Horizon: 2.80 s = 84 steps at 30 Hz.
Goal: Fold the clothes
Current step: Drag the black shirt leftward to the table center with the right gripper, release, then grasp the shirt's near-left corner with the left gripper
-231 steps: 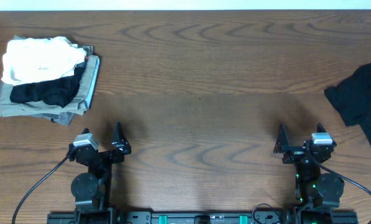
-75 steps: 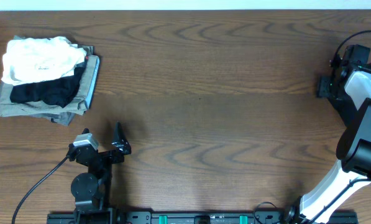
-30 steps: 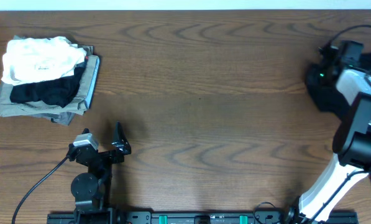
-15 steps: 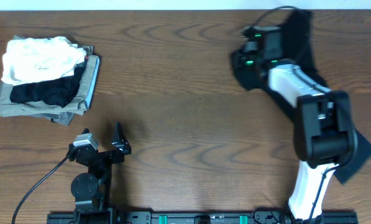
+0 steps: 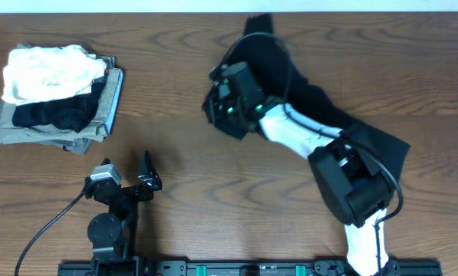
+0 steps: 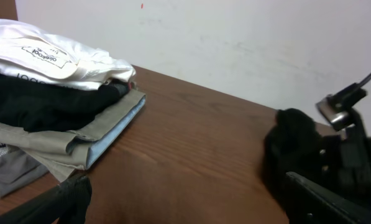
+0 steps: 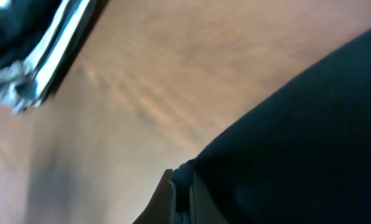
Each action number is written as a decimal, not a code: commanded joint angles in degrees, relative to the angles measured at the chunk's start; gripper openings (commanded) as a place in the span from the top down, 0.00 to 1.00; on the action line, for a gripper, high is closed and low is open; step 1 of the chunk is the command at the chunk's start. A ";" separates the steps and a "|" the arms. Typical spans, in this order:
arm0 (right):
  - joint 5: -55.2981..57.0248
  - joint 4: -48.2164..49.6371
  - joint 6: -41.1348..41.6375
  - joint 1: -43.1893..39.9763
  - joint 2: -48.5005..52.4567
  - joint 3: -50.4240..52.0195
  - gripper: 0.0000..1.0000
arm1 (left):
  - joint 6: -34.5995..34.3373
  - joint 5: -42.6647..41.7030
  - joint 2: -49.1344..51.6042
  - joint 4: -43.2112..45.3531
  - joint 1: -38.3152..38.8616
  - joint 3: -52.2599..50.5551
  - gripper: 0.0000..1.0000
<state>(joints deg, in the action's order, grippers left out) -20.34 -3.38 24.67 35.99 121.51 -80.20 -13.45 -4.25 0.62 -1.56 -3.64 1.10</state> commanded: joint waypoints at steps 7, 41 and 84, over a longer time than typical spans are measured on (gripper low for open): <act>1.05 -2.19 4.09 7.58 0.66 -0.87 0.99 | 0.55 -0.61 -0.39 -2.08 0.24 -0.87 0.02; -3.43 -26.49 -0.13 10.14 0.63 -17.88 0.55 | 0.55 -0.61 -0.39 -2.08 0.24 -0.87 0.02; 36.44 -87.03 19.80 -21.18 -12.11 -23.54 0.13 | 0.57 -0.61 -0.39 -2.08 0.24 -0.87 0.02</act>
<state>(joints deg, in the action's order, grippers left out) 15.16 -91.15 41.56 16.38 109.56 -105.49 -13.47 -4.25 0.62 -1.58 -3.62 1.10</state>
